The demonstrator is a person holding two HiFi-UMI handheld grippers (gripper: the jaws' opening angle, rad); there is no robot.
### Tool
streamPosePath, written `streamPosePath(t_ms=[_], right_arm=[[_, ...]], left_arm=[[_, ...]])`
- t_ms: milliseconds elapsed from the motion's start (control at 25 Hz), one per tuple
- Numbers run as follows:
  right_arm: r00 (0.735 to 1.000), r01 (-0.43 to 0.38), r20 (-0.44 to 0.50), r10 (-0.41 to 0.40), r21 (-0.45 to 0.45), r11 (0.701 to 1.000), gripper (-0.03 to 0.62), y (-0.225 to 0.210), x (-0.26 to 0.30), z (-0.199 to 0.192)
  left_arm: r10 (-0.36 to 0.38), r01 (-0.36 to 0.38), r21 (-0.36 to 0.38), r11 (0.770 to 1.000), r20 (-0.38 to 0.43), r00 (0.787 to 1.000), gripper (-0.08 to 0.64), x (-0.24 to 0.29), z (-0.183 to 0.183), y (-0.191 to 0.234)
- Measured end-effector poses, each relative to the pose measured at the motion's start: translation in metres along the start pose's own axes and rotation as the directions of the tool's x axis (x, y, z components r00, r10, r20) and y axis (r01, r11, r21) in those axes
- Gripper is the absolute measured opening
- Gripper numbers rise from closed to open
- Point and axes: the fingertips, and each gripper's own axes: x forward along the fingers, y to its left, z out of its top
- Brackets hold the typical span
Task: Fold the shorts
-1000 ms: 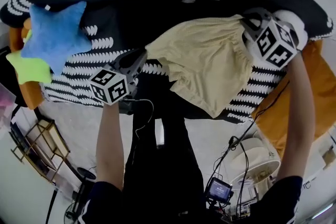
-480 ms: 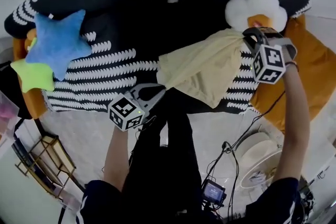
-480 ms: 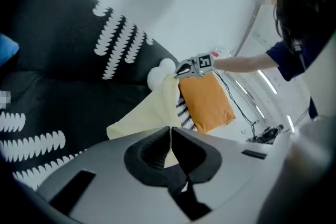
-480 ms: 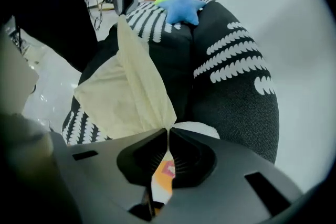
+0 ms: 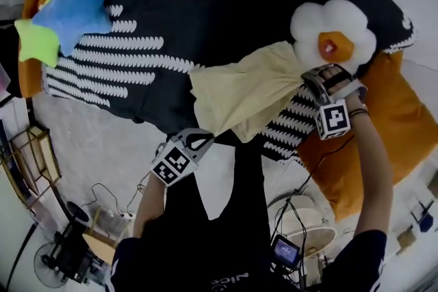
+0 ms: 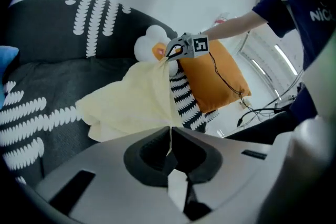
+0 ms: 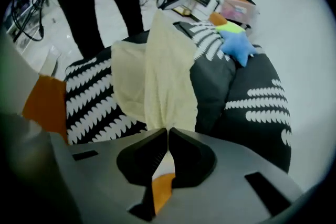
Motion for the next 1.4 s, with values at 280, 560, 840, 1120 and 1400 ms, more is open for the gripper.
streamPosePath(t_ms=[280, 560, 840, 1120, 1400], right_arm=[[0.998, -0.01, 0.054, 0.026, -0.268, 0.963, 0.025, 0.043, 0.042, -0.027], [0.997, -0.077, -0.008, 0.077, -0.233, 0.969, 0.064, 0.089, 0.083, -0.033], [0.977, -0.204, -0.037, 0.208, 0.105, 0.973, 0.25, 0.126, 0.089, -0.018], [0.994, -0.101, 0.096, 0.043, 0.739, 0.666, 0.437, 0.087, 0.054, 0.011], [0.954, -0.093, 0.027, -0.298, 0.973, -0.209, 0.368, 0.064, -0.014, 0.016]], left_arm=[[0.122, -0.127, -0.14, 0.982, -0.042, 0.992, 0.017, 0.087, -0.04, -0.048], [0.139, -0.168, -0.198, 0.966, -0.152, 0.979, 0.015, 0.154, -0.076, -0.05], [0.032, -0.115, -0.284, 0.952, -0.282, 0.959, 0.254, 0.188, -0.116, -0.066], [0.064, -0.159, -0.443, 0.883, -0.222, 0.973, 0.396, 0.176, -0.104, -0.081], [0.22, -0.266, -0.451, 0.852, -0.152, 0.963, 0.394, 0.111, -0.059, -0.035]])
